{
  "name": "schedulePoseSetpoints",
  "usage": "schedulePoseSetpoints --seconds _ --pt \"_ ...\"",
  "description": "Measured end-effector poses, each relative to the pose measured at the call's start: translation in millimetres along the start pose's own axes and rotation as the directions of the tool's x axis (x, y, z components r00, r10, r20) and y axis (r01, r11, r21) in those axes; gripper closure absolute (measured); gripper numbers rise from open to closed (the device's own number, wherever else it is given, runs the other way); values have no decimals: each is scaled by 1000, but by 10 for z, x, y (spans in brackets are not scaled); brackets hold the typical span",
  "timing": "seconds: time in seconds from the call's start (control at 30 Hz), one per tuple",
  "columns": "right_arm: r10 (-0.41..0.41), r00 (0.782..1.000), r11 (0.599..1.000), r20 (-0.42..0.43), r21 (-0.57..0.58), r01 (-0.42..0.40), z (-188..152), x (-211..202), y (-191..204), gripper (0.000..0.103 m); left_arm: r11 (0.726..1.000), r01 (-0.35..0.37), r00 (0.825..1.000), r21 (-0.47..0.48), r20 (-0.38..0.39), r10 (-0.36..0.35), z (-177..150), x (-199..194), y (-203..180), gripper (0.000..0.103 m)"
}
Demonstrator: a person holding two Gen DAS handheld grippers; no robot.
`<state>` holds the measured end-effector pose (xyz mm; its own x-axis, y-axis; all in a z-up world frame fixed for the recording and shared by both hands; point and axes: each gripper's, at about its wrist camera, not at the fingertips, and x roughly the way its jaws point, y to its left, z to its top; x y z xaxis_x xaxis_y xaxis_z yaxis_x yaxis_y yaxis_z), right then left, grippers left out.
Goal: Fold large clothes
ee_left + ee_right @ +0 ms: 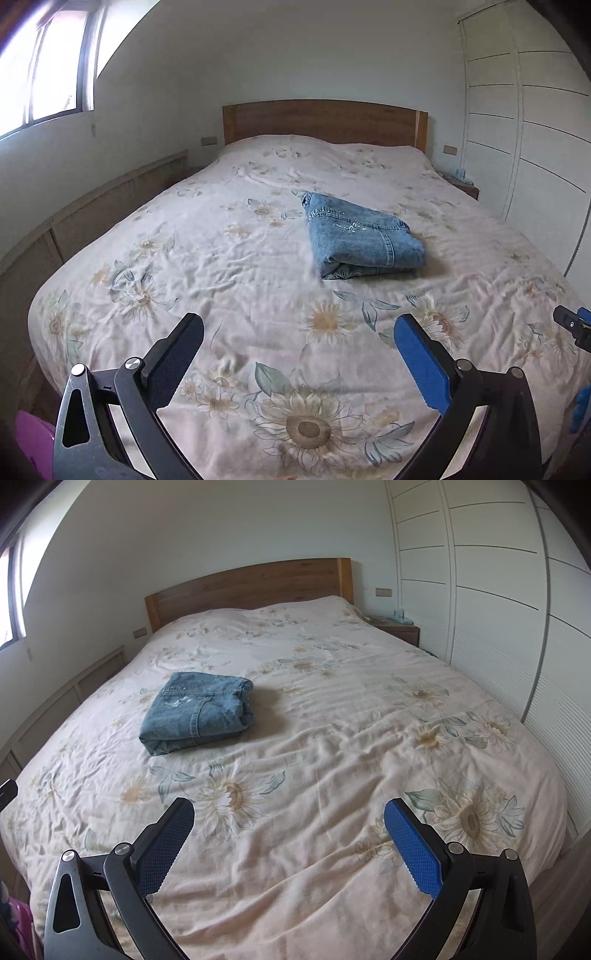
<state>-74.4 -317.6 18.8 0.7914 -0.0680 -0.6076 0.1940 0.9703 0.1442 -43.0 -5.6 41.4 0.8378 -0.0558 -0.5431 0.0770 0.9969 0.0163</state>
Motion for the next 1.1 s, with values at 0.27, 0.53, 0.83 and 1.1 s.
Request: schedulePoseSetpoints --seconds 0.27,0.53,0.83,1.1 --pt "-30 999 1000 -38 6 30 -109 186 -78 0 1000 -2 1000 -14 -27 1 -49 169 33 1" --pt "-46 997 999 -64 16 47 -163 308 -140 0 1000 14 999 -12 -52 -15 -105 288 -2 1" --pt "-51 995 998 -85 16 53 -225 372 -143 0 1000 15 998 -12 -53 -16 -115 306 6 1" --pt "-56 995 998 -82 17 58 -236 358 -160 0 1000 22 998 -16 -57 -22 -129 307 7 1"
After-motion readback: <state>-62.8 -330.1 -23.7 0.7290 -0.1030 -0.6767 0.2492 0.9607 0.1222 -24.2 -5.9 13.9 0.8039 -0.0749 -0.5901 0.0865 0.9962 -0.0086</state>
